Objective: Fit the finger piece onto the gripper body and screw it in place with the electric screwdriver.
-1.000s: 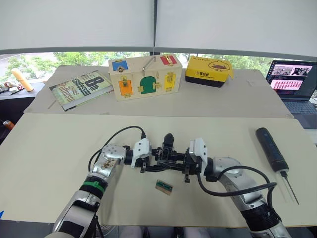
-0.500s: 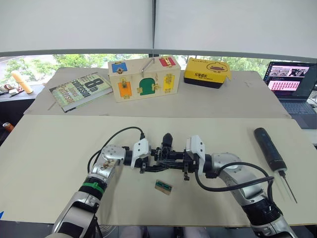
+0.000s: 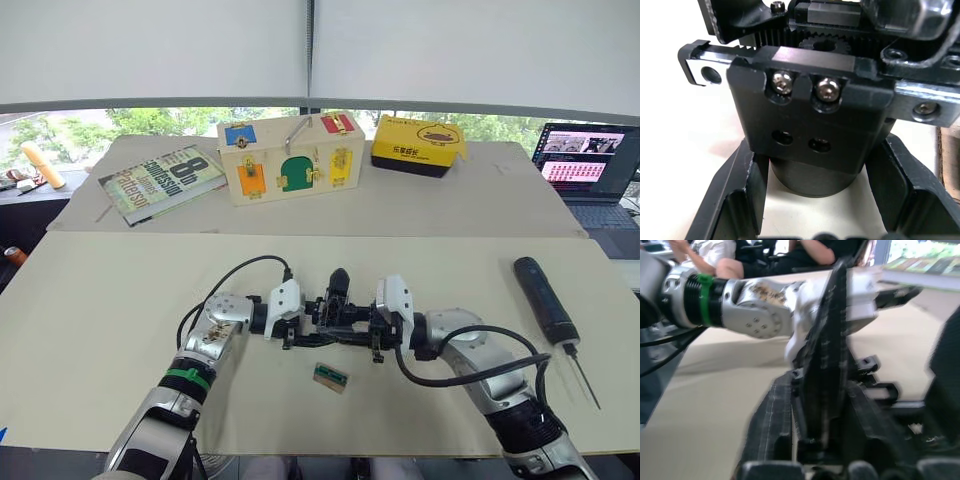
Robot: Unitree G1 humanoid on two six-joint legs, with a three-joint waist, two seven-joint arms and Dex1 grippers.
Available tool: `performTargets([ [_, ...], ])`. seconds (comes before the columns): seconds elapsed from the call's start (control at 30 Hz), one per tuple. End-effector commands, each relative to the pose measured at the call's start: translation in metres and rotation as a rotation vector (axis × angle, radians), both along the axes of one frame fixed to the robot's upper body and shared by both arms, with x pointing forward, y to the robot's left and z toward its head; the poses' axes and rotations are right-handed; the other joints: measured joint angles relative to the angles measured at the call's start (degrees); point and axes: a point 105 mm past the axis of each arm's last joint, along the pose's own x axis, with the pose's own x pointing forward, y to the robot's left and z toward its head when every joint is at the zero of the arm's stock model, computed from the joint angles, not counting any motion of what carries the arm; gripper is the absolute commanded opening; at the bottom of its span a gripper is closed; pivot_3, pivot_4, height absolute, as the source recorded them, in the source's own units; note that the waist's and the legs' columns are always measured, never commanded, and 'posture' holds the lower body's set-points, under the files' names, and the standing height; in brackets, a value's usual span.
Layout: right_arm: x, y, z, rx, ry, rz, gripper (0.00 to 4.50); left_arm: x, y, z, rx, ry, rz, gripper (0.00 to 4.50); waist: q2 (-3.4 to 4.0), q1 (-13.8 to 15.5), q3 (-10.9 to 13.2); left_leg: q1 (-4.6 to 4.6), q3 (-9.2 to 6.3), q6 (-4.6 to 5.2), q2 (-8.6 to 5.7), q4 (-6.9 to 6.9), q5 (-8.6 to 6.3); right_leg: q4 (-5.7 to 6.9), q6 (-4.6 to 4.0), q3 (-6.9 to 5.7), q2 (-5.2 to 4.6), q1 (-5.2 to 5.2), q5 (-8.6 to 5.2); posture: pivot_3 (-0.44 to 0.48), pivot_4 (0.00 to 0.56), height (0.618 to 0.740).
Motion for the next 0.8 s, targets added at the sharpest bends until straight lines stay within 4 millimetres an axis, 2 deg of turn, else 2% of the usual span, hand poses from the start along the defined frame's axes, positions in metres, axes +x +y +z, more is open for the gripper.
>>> performTargets([
  [0.03, -0.003, 0.002, 0.016, 0.047, -0.05, 0.026, 3.02, -0.005, 0.004, -0.016, 0.051, 0.058, 0.003, 2.28, 0.0, 0.0, 0.0, -0.03, 0.0, 0.0, -0.01, 0.0, 0.0, -0.02, 0.0, -0.02, 0.0, 0.0, 0.0, 0.0, 0.15, 0.74],
  [0.17, 0.0, -0.003, 0.018, 0.048, -0.073, 0.009, 4.47, -0.005, 0.004, -0.018, 0.054, 0.054, 0.008, 2.28, 0.0, 0.0, 0.0, -0.04, 0.01, 0.06, -0.07, 0.0, -0.03, -0.05, 0.03, -0.06, -0.01, 0.0, -0.01, 0.0, 0.15, 0.74],
  [0.3, -0.002, -0.005, 0.027, 0.082, -0.095, 0.021, 4.47, -0.003, 0.004, -0.017, 0.042, 0.07, 0.031, 2.28, 0.0, 0.1, 0.0, -0.04, 0.0, 0.06, -0.07, 0.0, -0.04, -0.05, 0.04, -0.05, -0.03, 0.0, -0.01, 0.0, 0.15, 0.74],
  [0.37, -0.007, -0.006, 0.037, 0.133, -0.11, 0.05, 4.5, -0.003, 0.003, -0.016, 0.036, 0.083, 0.035, 3.31, 0.0, 0.1, 0.0, -0.04, -0.02, 0.06, -0.07, 0.0, -0.04, -0.05, 0.04, -0.04, -0.04, 0.0, -0.01, 0.0, 0.15, 0.74],
  [0.4, -0.008, -0.006, 0.044, 0.169, -0.123, 0.057, 4.5, -0.002, 0.004, -0.016, 0.038, 0.071, 0.041, 3.58, 0.01, 0.1, 0.0, -0.04, -0.01, 0.06, -0.07, 0.0, -0.04, -0.05, 0.05, -0.04, -0.04, 0.0, -0.02, 0.0, 0.15, 0.74],
  [0.47, -0.011, -0.007, 0.052, 0.199, -0.143, 0.068, 4.5, -0.001, 0.005, -0.017, 0.042, 0.052, 0.052, 4.42, 0.01, 0.1, 0.0, -0.04, -0.02, 0.07, -0.07, 0.0, -0.04, -0.05, 0.05, -0.04, -0.06, 0.0, -0.02, 0.0, 0.15, 0.74],
  [0.63, -0.016, -0.014, 0.067, 0.21, -0.197, 0.073, 4.5, -0.003, 0.019, -0.015, 0.035, 0.041, 0.073, 4.47, 0.04, 0.0, 0.0, -0.03, -0.04, 0.06, -0.06, -0.01, -0.04, -0.03, 0.05, -0.01, -0.13, 0.0, -0.01, 0.0, 0.15, 0.74],
  [0.8, -0.018, -0.03, 0.081, 0.209, -0.234, 0.022, 4.5, -0.008, 0.037, -0.006, -0.007, 0.029, 0.108, 4.47, 0.04, -0.3, 0.0, -0.05, 0.01, 0.03, -0.04, -0.21, -0.02, -0.04, 0.03, 0.03, -0.12, -0.21, -0.02, 0.0, 0.15, 0.74],
])
